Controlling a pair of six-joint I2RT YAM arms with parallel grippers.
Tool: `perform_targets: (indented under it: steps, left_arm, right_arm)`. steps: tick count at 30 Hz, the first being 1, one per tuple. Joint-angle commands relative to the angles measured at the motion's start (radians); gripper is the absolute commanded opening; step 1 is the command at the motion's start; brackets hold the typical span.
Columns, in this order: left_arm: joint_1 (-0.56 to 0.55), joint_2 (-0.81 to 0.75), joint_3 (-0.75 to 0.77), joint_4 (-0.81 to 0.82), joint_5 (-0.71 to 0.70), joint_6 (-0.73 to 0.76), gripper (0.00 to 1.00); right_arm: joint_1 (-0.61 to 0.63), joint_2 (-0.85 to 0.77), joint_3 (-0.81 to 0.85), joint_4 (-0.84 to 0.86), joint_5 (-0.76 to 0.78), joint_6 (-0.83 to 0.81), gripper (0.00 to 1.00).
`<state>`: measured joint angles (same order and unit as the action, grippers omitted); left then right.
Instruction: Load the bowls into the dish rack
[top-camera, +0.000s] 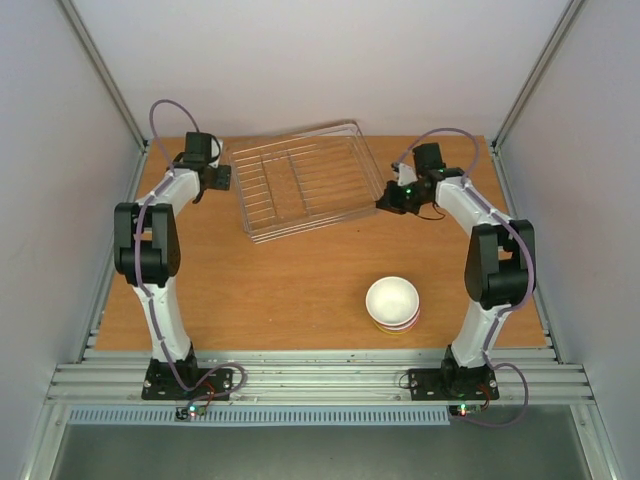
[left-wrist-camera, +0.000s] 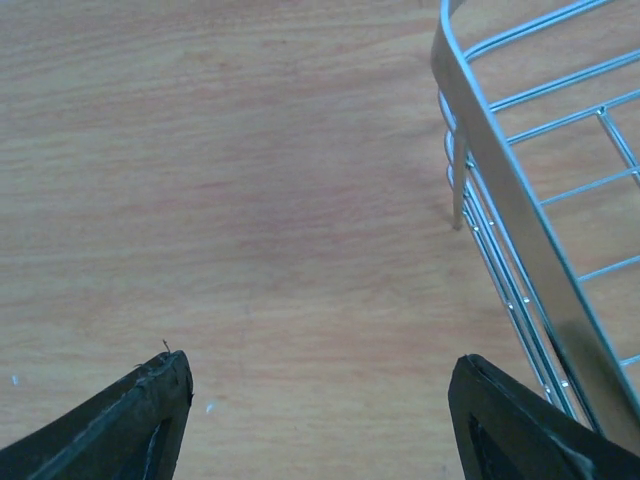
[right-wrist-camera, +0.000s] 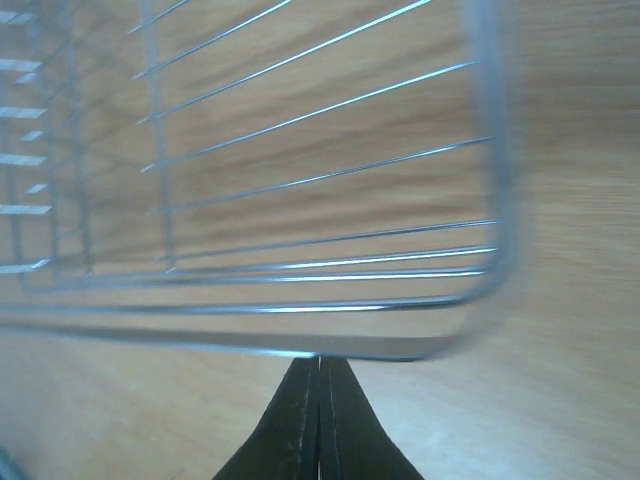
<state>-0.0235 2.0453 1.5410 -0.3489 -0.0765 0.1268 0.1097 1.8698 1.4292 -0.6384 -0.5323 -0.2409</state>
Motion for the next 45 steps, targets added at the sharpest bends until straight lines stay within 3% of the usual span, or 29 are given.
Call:
perform_targets:
  steps: [1,8,14,23,29,37,45]
  left_arm:
    - [-0.016,0.052,0.071,-0.015,-0.014,-0.001,0.72]
    - [-0.016,0.077,0.091,-0.021,-0.026,0.015,0.72]
    - [-0.013,0.055,0.059,-0.010,-0.075,0.035,0.72]
    - [0.011,-0.080,-0.093,0.041,-0.036,0.046,0.73]
    - [0.011,-0.147,-0.177,0.065,-0.024,0.036,0.75]
    - [0.060,-0.197,-0.208,0.070,0.024,-0.006,0.76]
    - [0.059,-0.185,-0.199,0.071,0.028,-0.011,0.76]
  right_arm:
    - [0.088,-0.069,0.005,-0.012,-0.078,-0.043,0.01]
    - [0.153,-0.159,-0.075,-0.013,-0.036,-0.023,0.01]
    - [0.149,-0.173,0.017,-0.060,0.204,-0.033,0.01]
    - [0.109,0.075,0.336,-0.166,0.175,-0.062,0.01]
    - [0.108,0.211,0.446,-0.238,0.265,-0.095,0.01]
    - [0.104,0.213,0.400,-0.262,0.344,-0.095,0.01]
    - [0.109,0.106,0.217,-0.240,0.329,-0.063,0.02]
